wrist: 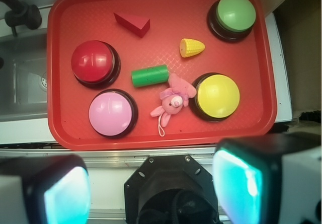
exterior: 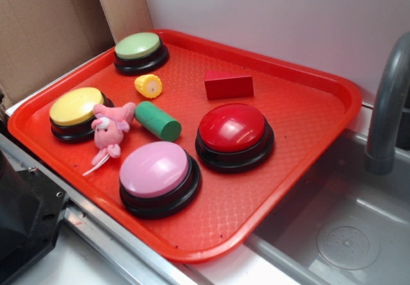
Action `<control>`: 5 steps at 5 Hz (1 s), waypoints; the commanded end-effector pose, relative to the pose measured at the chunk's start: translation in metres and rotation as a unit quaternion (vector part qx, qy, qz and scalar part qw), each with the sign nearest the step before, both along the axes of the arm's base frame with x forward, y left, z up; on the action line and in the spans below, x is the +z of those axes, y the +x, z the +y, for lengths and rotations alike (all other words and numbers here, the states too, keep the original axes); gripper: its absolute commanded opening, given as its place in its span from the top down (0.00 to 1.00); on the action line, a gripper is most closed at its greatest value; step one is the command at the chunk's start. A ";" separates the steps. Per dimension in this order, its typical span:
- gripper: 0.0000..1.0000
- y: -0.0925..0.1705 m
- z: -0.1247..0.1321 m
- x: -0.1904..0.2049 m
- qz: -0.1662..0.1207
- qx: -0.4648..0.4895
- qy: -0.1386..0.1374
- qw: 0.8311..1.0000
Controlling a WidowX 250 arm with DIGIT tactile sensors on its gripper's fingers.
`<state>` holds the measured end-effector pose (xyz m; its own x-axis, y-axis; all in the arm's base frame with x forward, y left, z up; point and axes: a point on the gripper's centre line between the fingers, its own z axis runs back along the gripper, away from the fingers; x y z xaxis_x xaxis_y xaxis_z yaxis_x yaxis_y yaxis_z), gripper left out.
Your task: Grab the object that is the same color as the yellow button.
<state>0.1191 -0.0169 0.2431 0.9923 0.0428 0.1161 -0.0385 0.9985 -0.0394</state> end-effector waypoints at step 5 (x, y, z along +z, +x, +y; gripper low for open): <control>0.00 0.088 0.048 -0.088 -0.036 0.431 -0.063 0.900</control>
<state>0.2065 0.0222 0.1490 0.5974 0.7953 0.1027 -0.7803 0.6061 -0.1543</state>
